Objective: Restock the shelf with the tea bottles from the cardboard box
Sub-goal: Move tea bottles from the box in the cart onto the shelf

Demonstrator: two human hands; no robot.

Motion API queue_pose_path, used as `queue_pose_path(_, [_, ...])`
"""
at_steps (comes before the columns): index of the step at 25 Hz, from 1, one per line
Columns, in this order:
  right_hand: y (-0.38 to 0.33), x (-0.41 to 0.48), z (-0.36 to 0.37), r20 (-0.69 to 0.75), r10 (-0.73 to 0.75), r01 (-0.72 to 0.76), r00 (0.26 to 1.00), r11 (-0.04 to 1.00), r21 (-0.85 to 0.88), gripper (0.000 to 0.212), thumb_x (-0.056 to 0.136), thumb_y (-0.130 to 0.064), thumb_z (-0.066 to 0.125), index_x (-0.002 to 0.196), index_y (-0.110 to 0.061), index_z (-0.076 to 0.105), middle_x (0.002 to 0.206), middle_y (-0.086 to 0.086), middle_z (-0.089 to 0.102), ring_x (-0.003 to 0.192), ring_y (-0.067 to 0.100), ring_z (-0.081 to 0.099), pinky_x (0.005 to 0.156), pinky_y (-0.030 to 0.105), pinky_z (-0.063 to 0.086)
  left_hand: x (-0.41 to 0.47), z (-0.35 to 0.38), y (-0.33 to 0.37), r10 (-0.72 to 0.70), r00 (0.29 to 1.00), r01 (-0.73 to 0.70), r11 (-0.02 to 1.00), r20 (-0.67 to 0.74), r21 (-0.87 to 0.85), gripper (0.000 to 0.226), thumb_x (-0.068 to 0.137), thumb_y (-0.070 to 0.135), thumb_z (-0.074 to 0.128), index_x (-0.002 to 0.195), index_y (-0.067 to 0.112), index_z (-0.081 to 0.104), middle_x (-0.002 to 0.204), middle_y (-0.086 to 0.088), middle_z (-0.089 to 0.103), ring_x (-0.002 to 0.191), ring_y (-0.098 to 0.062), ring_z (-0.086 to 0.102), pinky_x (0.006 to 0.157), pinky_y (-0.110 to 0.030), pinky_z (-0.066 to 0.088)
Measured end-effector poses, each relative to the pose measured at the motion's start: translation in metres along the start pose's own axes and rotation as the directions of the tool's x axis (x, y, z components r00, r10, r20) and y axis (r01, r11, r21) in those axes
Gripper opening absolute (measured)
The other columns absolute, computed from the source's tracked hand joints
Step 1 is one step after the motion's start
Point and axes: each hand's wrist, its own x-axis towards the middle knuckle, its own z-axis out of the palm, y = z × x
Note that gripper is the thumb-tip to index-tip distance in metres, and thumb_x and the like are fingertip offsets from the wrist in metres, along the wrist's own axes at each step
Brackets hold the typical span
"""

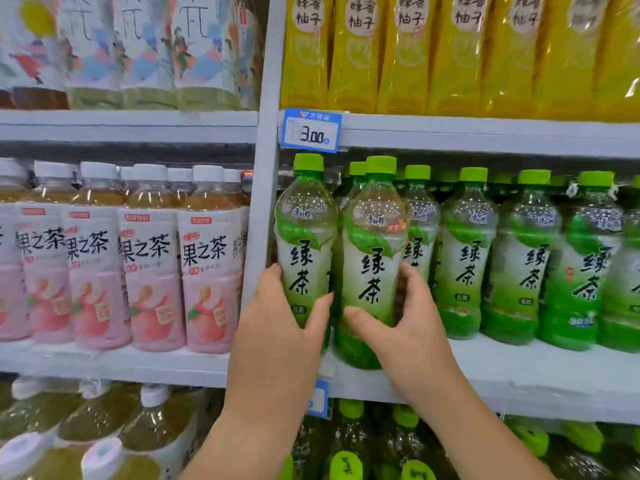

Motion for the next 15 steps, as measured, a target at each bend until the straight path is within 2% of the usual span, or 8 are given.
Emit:
queue_pose_path(1, [0.000,-0.001,-0.002,-0.001,0.017,-0.017,1.000,1.000,0.026,0.066,0.075,-0.025,0.084,0.125,-0.040,0.043,0.117,-0.021,0.059,0.101,-0.010,0.060,0.079,0.013,0.053,0.000,-0.002,0.001,0.020,1.000,-0.022,0.996,0.015,0.091,0.062,0.085,0.050,0.067,0.133,0.014,0.052,0.113,0.003,0.064,0.106,-0.014,0.061,0.086,-0.029,0.054])
queue_pose_path(3, [-0.001,-0.002,-0.003,0.011,0.036,-0.036,0.999,0.999,0.016,0.067,0.071,-0.035,0.085,0.125,-0.039,0.046,0.117,-0.020,0.061,0.103,-0.009,0.060,0.085,0.018,0.053,0.002,-0.009,0.006,0.070,0.997,-0.076,0.971,0.036,0.227,0.064,0.084,0.051,0.065,0.132,0.011,0.055,0.111,0.000,0.062,0.105,-0.017,0.059,0.085,-0.028,0.052])
queue_pose_path(7, [-0.003,-0.004,-0.003,0.039,0.046,-0.047,0.998,0.998,0.032,0.048,0.076,-0.038,0.082,0.116,-0.041,0.055,0.111,-0.017,0.068,0.101,-0.002,0.065,0.091,0.034,0.057,0.002,-0.019,-0.005,0.166,0.986,-0.151,0.892,0.002,0.425,0.066,0.077,0.057,0.071,0.118,0.004,0.067,0.099,-0.005,0.070,0.093,-0.027,0.059,0.081,-0.036,0.050])
queue_pose_path(9, [0.001,-0.005,-0.003,0.032,0.032,-0.033,0.999,0.999,0.025,0.047,0.075,-0.051,0.077,0.116,-0.043,0.057,0.114,-0.017,0.067,0.106,0.000,0.064,0.092,0.036,0.056,0.004,-0.022,-0.010,0.164,0.986,-0.138,0.881,-0.017,0.452,0.064,0.078,0.061,0.068,0.116,0.009,0.068,0.102,-0.004,0.067,0.096,-0.026,0.055,0.083,-0.037,0.049])
queue_pose_path(12, [0.003,-0.005,-0.002,0.048,0.012,-0.010,0.999,1.000,-0.027,0.063,0.069,-0.066,0.069,0.126,-0.042,0.056,0.123,-0.016,0.063,0.114,0.003,0.060,0.097,0.039,0.053,0.005,-0.022,-0.014,0.164,0.985,-0.123,0.895,-0.061,0.428,0.065,0.077,0.061,0.071,0.117,0.011,0.069,0.114,-0.008,0.054,0.106,-0.028,0.050,0.088,-0.041,0.049])
queue_pose_path(13, [0.004,-0.004,-0.001,0.044,0.024,-0.023,0.999,0.999,-0.029,0.063,0.071,-0.063,0.072,0.127,-0.039,0.057,0.123,-0.015,0.064,0.112,0.003,0.061,0.096,0.038,0.054,0.006,-0.023,-0.013,0.167,0.985,-0.132,0.900,-0.047,0.416,0.066,0.078,0.062,0.069,0.118,0.011,0.068,0.116,-0.008,0.052,0.108,-0.028,0.049,0.091,-0.041,0.047])
queue_pose_path(15, [0.001,-0.005,-0.001,0.021,0.034,-0.033,0.999,0.999,-0.024,0.047,0.077,-0.047,0.078,0.120,-0.037,0.061,0.117,-0.013,0.067,0.104,-0.001,0.065,0.091,0.032,0.057,0.008,-0.027,-0.016,0.179,0.984,-0.168,0.913,0.004,0.373,0.066,0.082,0.062,0.060,0.122,0.011,0.067,0.120,-0.005,0.053,0.113,-0.025,0.048,0.096,-0.040,0.045])
